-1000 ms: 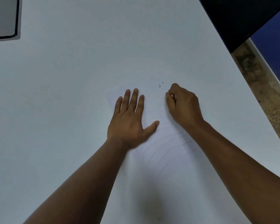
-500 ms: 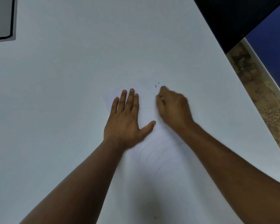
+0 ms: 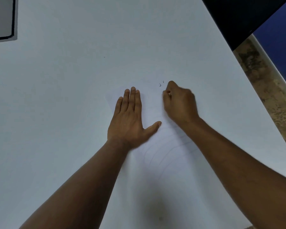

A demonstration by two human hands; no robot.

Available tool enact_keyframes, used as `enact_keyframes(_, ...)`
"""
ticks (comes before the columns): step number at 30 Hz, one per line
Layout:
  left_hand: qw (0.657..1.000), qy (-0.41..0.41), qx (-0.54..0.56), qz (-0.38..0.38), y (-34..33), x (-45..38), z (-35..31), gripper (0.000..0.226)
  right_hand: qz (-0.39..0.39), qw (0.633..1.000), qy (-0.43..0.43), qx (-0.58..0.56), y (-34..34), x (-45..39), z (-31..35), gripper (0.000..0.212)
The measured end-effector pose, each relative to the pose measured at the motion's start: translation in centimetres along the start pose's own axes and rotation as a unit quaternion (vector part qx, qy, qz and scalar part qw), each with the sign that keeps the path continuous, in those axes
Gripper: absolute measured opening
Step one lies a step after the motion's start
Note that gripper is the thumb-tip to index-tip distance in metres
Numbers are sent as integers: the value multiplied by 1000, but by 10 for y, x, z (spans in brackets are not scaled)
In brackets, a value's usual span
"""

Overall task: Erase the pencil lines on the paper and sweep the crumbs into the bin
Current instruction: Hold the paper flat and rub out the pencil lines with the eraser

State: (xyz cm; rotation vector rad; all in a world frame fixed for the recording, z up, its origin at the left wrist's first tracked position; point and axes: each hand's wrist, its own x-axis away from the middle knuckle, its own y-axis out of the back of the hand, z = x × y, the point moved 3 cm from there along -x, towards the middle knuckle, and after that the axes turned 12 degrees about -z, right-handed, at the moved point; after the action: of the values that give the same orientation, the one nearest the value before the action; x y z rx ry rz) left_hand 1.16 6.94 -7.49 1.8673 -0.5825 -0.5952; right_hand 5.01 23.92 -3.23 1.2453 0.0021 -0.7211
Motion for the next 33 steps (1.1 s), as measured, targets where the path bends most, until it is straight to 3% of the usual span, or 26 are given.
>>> enact_keyframes(4,1000,7,19,-5,0,-2,1,115,66,989,50,-119,-10,26,46,15)
enact_keyframes(8,1000,13,7,-7,0,-2,1,118,54,992,103,-41,-12,24,34,14)
enact_keyframes(11,1000,22,7,-2,1,-1,0,118,23,997,50,55,-2,0,-5,15)
enact_keyframes(14,1000,22,3,3,2,-2,-1,117,33,997,-10,64,4,-12,-21,18)
enact_keyframes(22,999,9,49,-22,5,0,-1,106,13,963,-170,-208,4,26,15,13)
enact_keyframes(25,987,41,141,-59,13,0,3,100,39,950,-202,-234,-2,35,12,15)
enact_keyframes(28,988,44,120,-82,25,3,21,100,70,934,-228,-266,-2,32,8,10)
enact_keyframes(33,999,38,31,5,36,22,54,115,96,935,-212,-268,-1,29,10,7)
